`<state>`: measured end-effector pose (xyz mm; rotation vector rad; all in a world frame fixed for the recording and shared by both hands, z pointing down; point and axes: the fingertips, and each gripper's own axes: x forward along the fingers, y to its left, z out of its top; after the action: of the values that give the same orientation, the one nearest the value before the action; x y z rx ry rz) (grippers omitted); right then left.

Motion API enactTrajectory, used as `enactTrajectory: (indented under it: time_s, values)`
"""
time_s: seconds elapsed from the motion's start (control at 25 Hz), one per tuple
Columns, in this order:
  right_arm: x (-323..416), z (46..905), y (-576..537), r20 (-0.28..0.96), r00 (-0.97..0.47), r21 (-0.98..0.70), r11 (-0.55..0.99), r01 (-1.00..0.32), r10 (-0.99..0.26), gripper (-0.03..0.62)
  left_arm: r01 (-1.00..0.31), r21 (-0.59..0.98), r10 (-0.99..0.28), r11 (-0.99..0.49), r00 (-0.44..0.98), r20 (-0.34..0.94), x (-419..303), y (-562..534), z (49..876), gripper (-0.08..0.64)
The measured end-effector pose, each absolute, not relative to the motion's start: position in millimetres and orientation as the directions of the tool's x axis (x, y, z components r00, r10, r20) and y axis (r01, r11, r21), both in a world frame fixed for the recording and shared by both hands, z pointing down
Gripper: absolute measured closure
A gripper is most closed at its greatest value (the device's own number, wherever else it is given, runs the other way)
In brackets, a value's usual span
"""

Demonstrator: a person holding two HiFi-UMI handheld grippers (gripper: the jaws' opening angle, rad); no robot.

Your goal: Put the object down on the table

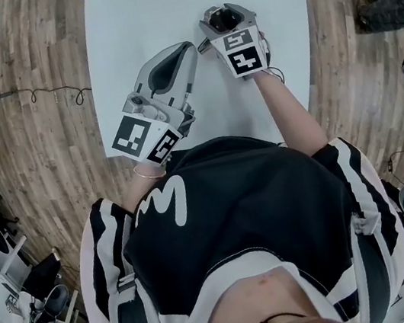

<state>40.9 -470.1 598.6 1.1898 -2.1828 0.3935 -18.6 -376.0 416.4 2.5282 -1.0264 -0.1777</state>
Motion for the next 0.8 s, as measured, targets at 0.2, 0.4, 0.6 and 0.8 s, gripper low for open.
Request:
enactTrajectory:
  time_s: [0.2,0.4,0.6,0.8]
  values:
    - [35.9,603.6,-460.6,0.646,-0.397,0.041,0.549,-0.835,-0.652,0.284,-0.637,0.411,-0.683,-0.652,0.729,0.046,-19.3,-366.6,417.4,0.557]
    - [36.9,604.5,-460.6,0.647,-0.401,0.047,0.558,-0.828,-0.649,0.284,-0.632,0.391,-0.677,-0.669,0.735,0.029,-13.0,-367.4,407.3,0.557]
    - [41.4,597.2,-456.6,0.637,-0.402,0.086,0.579,-0.811,-0.657,0.282,-0.631,0.374,-0.672,-0.679,0.74,0.029,-6.3,-362.0,400.9,0.557]
    - [49.5,584.2,-457.4,0.58,-0.41,0.086,0.553,-0.829,-0.704,0.282,-0.636,0.355,-0.673,-0.685,0.739,0.028,-1.0,-354.2,400.3,0.555]
